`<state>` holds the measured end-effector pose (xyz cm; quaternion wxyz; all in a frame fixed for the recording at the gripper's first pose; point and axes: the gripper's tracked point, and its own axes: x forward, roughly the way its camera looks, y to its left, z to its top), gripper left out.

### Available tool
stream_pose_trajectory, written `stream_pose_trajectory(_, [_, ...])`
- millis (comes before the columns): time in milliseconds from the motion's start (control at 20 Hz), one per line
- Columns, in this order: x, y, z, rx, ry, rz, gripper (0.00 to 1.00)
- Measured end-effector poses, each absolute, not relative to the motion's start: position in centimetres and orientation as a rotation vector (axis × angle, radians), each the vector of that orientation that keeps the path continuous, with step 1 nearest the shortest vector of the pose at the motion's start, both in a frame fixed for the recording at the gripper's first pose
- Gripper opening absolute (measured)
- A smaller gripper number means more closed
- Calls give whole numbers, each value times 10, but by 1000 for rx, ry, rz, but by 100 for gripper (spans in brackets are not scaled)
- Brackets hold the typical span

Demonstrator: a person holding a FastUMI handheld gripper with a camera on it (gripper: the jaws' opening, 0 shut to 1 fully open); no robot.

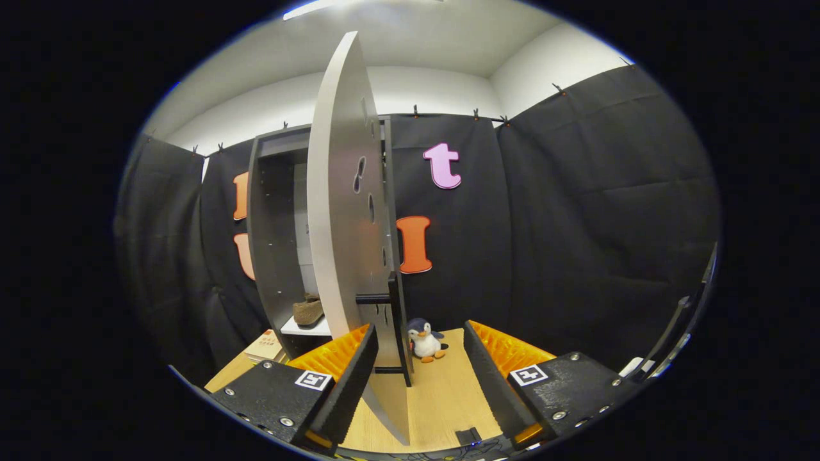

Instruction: Open the shoe cabinet door, grab the shoes and put them into the shoe cabinet, then close the shoe cabinet door.

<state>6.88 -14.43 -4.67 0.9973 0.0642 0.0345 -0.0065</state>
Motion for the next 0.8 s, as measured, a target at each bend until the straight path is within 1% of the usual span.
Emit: stream_pose_trajectory(800, [93,-66,-49,154,49,228,86])
